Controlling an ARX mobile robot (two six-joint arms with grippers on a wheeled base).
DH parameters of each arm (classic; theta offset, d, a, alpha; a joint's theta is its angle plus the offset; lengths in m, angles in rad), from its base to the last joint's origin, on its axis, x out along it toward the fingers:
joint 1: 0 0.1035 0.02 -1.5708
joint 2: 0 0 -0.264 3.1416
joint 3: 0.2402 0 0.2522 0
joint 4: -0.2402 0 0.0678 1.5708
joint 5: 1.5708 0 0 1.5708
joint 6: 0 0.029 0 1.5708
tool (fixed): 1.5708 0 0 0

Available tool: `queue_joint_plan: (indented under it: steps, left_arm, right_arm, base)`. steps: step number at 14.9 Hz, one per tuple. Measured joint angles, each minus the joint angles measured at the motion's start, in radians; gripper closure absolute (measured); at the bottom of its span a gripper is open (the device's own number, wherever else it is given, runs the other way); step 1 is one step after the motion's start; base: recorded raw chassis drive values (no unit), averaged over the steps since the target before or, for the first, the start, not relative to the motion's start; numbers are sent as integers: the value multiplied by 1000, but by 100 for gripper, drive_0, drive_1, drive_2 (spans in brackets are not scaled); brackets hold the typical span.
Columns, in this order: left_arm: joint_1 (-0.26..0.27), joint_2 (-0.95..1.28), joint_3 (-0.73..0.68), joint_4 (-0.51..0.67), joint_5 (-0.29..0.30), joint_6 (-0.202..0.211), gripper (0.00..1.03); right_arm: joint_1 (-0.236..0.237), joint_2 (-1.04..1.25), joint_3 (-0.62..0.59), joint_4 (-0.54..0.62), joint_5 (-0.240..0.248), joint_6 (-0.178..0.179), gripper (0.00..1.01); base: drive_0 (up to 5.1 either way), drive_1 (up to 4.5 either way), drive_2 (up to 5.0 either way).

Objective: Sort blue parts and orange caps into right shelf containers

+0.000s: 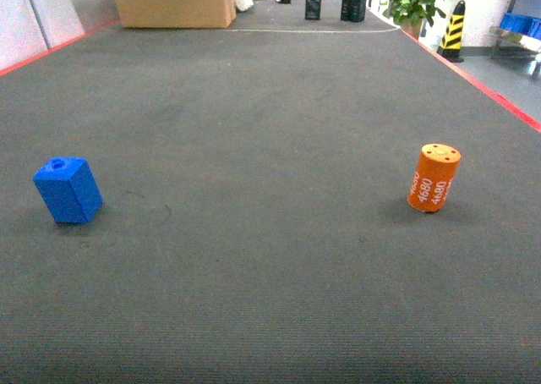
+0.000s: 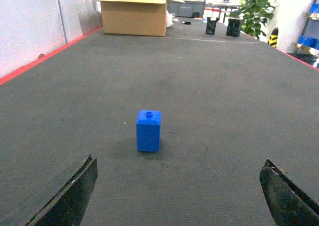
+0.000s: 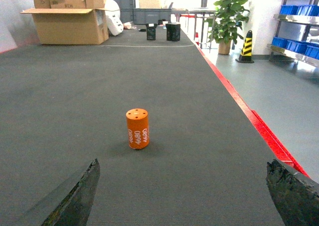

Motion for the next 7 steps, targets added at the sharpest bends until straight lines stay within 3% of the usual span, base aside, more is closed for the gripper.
queue_joint_plan:
  steps: [7]
  left_arm:
    - [0,0,0,0,0,0,5]
  right_arm:
    - [0,0,0,0,0,0,3]
  base:
    - [0,0,0]
